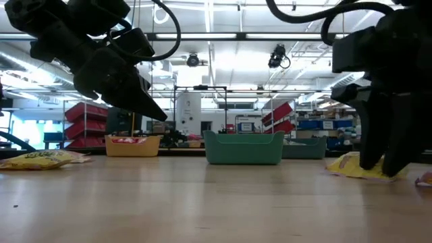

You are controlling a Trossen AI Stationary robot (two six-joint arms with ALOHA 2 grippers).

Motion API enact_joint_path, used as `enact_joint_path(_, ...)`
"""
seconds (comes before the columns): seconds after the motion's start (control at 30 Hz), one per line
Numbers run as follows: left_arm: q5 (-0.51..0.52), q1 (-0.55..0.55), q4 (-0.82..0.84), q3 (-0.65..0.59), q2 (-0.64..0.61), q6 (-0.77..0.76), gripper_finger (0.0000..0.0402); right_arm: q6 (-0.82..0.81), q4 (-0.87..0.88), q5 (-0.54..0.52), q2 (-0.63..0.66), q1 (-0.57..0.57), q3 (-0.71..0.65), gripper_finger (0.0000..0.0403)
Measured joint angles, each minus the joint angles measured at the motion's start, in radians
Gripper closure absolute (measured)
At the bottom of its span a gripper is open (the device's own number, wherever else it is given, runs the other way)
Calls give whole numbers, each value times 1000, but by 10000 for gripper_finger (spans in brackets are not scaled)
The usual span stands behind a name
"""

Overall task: Sort candy
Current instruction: Put the yellow candy into the green bin

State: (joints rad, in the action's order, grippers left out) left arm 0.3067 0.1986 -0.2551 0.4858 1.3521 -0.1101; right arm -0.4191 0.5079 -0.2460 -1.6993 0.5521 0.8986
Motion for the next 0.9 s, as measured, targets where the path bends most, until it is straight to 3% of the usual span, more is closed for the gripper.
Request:
enact_joint_path(0.2,0,0,-2,0,0,-2,396,8,4,-23,0,-9,38,392)
enact_joint_path(0.33,0,0,-8,0,0,-5,396,36,21,-42,0,-25,108,397)
enact_joint_path(0.7,1,-2,-20,0,0,-85,396,198,241,-238,0,-85,373,403)
enact_joint_path(0.9,1,-2,-24,0,0,-59,396,288,188,-262,0,-199,415,403)
